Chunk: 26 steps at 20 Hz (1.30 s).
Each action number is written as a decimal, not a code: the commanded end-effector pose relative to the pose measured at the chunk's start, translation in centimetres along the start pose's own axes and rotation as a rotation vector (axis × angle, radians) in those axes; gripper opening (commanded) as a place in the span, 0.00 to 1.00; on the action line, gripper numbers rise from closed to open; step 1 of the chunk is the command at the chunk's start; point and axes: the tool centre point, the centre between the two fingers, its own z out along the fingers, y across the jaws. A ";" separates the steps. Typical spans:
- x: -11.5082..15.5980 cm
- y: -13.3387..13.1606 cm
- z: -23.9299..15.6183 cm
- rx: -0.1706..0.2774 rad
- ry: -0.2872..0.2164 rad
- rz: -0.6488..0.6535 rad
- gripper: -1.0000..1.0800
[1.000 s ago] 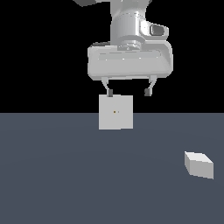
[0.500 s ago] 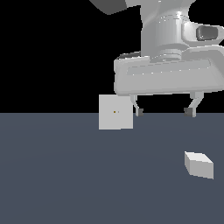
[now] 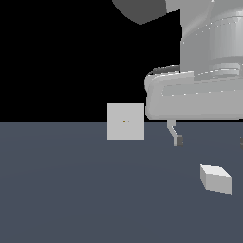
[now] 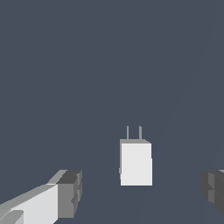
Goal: Plug the charger into the wall socket.
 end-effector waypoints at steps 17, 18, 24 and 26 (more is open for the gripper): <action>-0.4 0.5 2.3 0.002 0.002 0.013 0.96; -0.5 0.5 2.8 0.002 0.002 0.013 0.96; -0.6 0.4 5.0 0.003 0.002 0.013 0.96; -0.6 0.4 5.3 0.003 0.003 0.012 0.96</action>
